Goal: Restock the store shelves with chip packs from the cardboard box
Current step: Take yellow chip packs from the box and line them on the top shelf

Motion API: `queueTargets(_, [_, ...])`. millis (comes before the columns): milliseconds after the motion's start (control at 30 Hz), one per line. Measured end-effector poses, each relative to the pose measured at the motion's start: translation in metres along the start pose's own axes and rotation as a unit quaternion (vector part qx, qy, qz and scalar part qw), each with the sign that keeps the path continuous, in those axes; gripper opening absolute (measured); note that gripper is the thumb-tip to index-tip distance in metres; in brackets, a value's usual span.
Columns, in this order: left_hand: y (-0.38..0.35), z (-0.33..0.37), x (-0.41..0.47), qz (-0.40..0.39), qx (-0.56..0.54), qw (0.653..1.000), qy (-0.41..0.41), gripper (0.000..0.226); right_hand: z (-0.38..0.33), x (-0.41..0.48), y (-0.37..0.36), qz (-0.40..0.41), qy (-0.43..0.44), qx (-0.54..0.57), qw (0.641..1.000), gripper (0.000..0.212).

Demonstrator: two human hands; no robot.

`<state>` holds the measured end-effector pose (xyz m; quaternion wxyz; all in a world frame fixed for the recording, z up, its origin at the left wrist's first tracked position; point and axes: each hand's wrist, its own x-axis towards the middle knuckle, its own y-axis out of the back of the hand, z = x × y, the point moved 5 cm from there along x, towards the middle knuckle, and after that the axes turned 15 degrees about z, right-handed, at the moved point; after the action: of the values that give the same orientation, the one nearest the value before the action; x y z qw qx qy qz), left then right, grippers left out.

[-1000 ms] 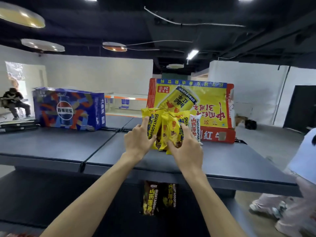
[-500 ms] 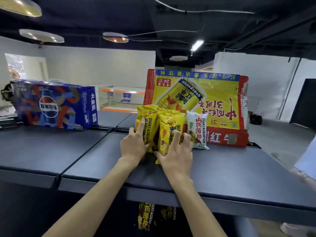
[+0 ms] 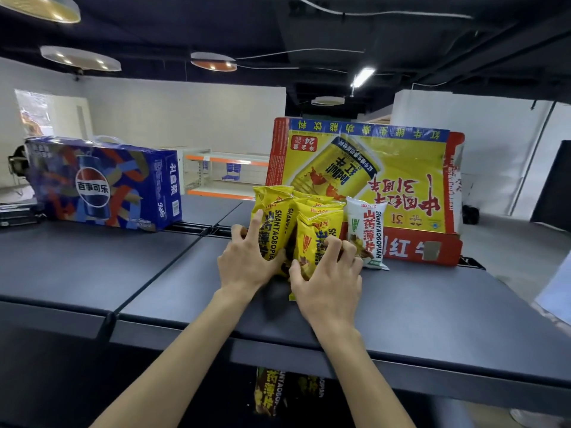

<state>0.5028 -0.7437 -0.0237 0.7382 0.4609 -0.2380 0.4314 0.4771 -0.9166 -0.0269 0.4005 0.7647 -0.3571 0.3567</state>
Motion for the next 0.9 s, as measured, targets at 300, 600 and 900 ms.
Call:
queueTargets(300, [0.001, 0.002, -0.001, 0.001, 0.029, 0.999, -0.034, 0.082, 0.002, -0.006, 0.006, -0.058, -0.020, 0.033, 0.998, 0.068])
queueTargets(600, [-0.001, 0.002, 0.002, -0.076, 0.040, 0.995, -0.051, 0.096, -0.002, -0.009, 0.003, -0.094, -0.009, 0.009, 0.995, 0.073])
queueTargets(900, [0.025, -0.012, -0.008, -0.114, -0.053, 0.990, -0.066, 0.091, -0.006, -0.013, 0.029, -0.071, -0.033, 0.042, 0.996, 0.067])
